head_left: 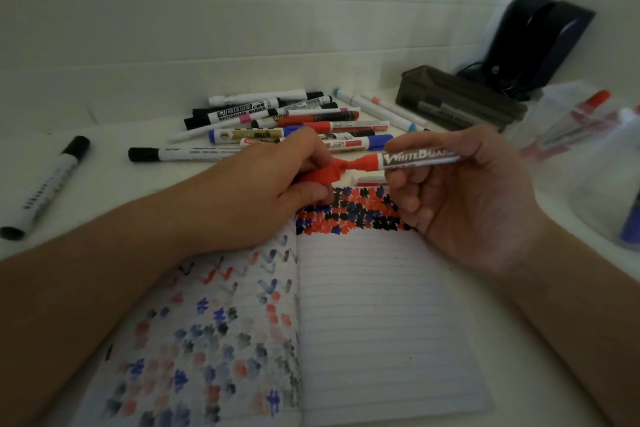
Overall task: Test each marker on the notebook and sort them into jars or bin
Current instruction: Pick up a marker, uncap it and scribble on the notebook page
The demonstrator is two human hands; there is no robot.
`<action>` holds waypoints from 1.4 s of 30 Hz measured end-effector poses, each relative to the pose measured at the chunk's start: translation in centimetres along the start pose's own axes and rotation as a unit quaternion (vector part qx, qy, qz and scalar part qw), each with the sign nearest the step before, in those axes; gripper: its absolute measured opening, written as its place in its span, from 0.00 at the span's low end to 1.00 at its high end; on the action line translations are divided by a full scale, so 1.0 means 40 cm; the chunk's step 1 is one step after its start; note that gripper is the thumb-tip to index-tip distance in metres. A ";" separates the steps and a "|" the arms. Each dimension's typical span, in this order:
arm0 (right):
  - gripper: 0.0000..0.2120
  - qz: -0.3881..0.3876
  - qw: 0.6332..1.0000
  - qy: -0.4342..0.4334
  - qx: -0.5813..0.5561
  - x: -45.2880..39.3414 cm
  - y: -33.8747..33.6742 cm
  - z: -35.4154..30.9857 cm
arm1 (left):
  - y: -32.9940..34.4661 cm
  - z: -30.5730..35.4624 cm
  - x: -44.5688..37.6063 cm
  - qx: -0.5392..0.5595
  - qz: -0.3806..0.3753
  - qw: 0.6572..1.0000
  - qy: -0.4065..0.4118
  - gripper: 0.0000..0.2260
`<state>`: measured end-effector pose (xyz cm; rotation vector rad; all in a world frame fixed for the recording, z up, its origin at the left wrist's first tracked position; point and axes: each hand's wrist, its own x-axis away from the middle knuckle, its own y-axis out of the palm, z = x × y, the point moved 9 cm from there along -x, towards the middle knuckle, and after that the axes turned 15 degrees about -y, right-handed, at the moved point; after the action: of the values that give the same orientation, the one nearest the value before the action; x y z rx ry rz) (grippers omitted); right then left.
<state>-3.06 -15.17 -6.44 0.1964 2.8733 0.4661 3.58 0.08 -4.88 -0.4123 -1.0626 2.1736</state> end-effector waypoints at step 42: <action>0.07 0.264 0.893 -0.230 0.283 0.125 -0.147 -0.341 | 0.034 0.049 0.002 -0.122 0.022 0.990 0.070 0.19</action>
<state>-11.72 -23.90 3.29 1.0444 2.3656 -0.3278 1.88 -1.58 -4.75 -0.6948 -1.2535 2.0256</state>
